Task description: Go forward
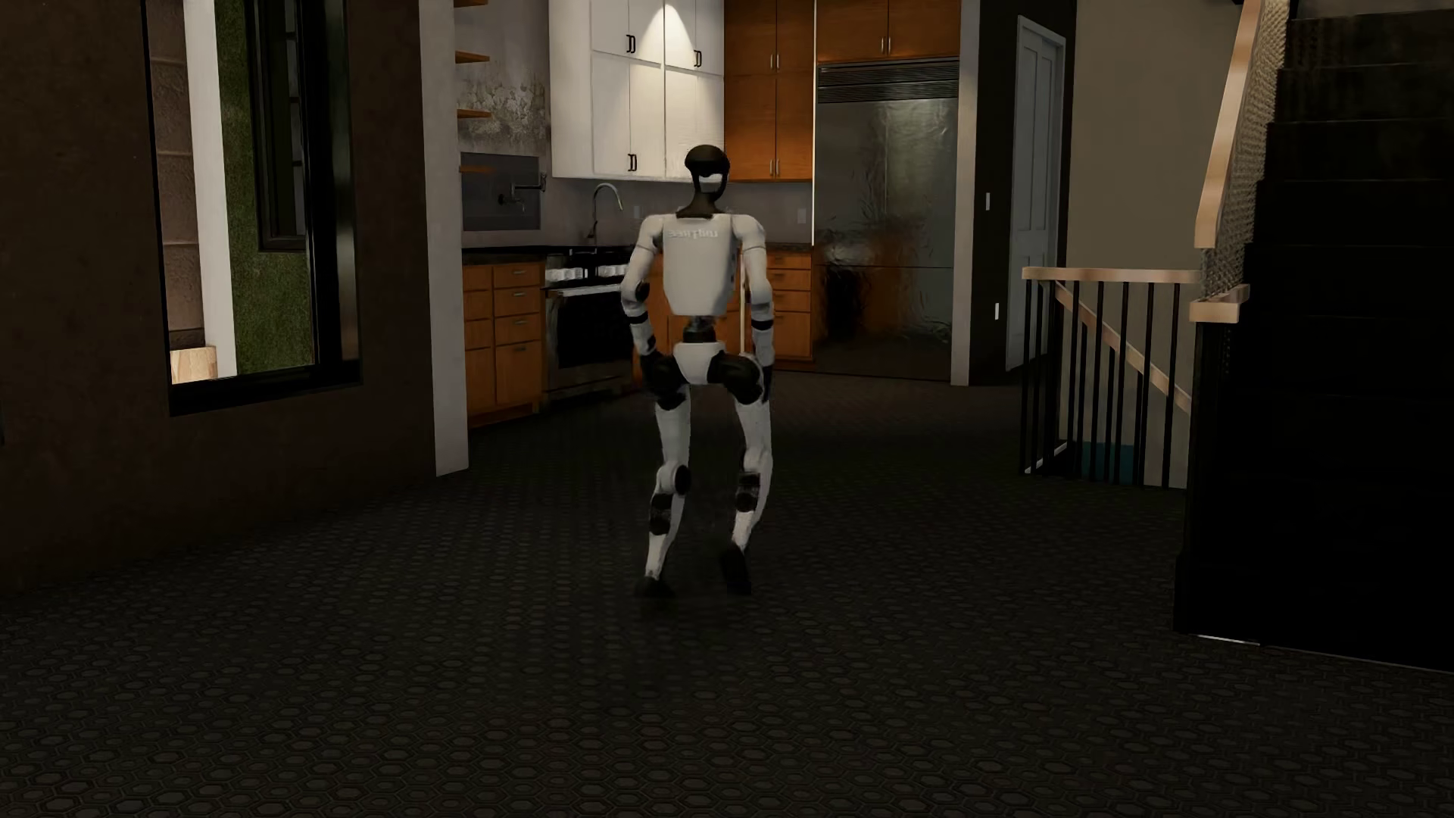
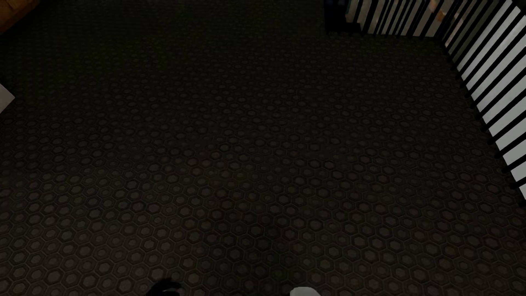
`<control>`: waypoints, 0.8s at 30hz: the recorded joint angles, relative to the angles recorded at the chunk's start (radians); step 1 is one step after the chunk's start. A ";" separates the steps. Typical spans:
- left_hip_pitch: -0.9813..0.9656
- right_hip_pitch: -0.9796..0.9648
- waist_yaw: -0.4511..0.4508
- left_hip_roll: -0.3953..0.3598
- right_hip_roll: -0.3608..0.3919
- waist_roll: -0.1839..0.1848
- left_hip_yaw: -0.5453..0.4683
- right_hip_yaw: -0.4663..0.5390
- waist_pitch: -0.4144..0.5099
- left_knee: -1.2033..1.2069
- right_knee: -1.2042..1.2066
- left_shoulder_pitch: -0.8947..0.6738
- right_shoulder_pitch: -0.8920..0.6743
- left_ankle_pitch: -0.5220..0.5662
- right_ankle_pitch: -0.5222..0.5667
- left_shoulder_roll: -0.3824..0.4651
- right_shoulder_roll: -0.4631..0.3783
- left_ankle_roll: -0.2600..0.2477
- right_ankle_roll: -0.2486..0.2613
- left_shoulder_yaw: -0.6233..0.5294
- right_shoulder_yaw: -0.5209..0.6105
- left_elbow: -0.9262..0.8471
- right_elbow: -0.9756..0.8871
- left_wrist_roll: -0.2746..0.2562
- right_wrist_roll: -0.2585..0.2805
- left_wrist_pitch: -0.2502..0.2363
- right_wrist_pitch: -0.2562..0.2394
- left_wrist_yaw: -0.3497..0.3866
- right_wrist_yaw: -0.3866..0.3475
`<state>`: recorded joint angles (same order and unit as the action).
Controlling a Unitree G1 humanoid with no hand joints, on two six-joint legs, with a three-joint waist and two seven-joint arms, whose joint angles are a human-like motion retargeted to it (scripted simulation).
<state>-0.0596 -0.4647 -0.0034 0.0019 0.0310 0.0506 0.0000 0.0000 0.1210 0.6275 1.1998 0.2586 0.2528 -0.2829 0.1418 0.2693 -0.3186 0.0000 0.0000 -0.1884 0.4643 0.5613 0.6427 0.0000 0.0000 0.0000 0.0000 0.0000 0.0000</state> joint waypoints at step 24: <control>-0.357 0.737 0.145 0.172 0.060 0.088 0.000 0.000 -0.053 -0.385 -0.605 0.209 -0.106 0.155 -0.346 -0.025 0.031 0.000 0.000 0.099 -0.231 0.475 -0.293 0.000 0.000 0.000 0.000 0.000 0.000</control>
<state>-0.4170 0.2724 0.1412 0.1739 0.0906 0.1384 0.0000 0.0000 0.0678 0.2422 0.5950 0.4672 0.1467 -0.1281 -0.2040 0.2442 -0.2878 0.0000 0.0000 -0.0895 0.2333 1.0366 0.3493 0.0000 0.0000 0.0000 0.0000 0.0000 0.0000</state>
